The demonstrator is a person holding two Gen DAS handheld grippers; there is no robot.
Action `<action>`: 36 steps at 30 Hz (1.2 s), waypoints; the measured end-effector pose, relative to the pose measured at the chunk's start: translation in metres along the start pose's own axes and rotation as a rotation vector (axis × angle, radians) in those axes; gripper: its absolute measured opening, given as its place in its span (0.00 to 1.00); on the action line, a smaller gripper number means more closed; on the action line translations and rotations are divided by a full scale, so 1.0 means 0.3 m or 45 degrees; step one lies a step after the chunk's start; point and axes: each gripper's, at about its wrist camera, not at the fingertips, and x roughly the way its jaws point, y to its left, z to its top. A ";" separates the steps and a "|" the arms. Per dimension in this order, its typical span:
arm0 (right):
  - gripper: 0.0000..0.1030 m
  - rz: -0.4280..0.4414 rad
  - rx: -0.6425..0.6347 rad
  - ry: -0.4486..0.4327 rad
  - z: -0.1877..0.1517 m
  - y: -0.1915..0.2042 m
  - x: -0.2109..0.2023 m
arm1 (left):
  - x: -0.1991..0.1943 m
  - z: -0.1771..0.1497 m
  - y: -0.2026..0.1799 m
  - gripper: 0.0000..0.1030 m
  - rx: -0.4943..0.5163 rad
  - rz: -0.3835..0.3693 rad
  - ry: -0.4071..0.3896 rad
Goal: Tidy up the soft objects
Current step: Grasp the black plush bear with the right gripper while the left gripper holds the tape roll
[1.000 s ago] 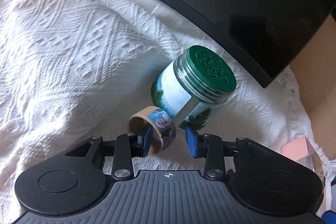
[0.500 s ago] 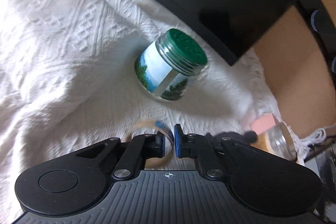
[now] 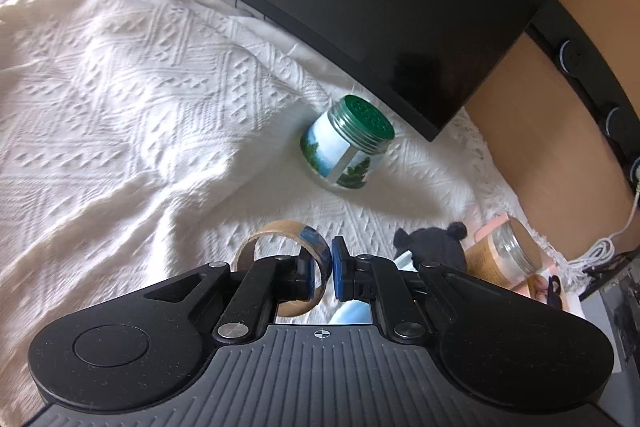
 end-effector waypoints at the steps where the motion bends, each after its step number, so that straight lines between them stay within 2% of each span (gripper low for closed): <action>1: 0.97 0.008 -0.007 -0.005 -0.003 0.005 -0.010 | -0.012 -0.008 0.002 0.10 0.006 0.008 0.001; 5: 0.96 -0.087 0.000 -0.099 0.020 -0.003 -0.054 | -0.040 -0.044 0.006 0.10 0.022 0.039 0.015; 9: 0.96 -0.234 0.151 -0.186 0.130 -0.058 -0.046 | -0.063 -0.082 -0.003 0.10 0.060 0.066 0.024; 13: 0.96 -0.302 0.297 -0.176 0.240 -0.106 0.054 | -0.090 -0.109 -0.027 0.10 0.124 0.096 0.021; 17: 0.96 -0.418 0.223 -0.111 0.285 -0.092 0.181 | -0.126 -0.116 -0.061 0.10 0.189 0.124 -0.005; 19: 0.92 -0.399 0.232 -0.060 0.292 -0.118 0.212 | -0.133 -0.109 -0.074 0.10 0.215 0.142 -0.009; 20: 0.80 -0.369 0.250 -0.036 0.292 -0.129 0.210 | -0.134 -0.101 -0.081 0.10 0.227 0.156 -0.010; 23: 0.70 -0.317 0.241 -0.029 0.308 -0.129 0.170 | -0.135 -0.071 -0.105 0.10 0.266 0.176 -0.016; 27: 0.68 -0.264 0.199 -0.087 0.318 -0.106 0.067 | -0.127 -0.045 -0.145 0.10 0.306 0.157 -0.020; 36: 0.68 -0.252 0.174 -0.259 0.350 -0.126 -0.197 | -0.076 0.014 -0.272 0.10 0.414 0.099 -0.024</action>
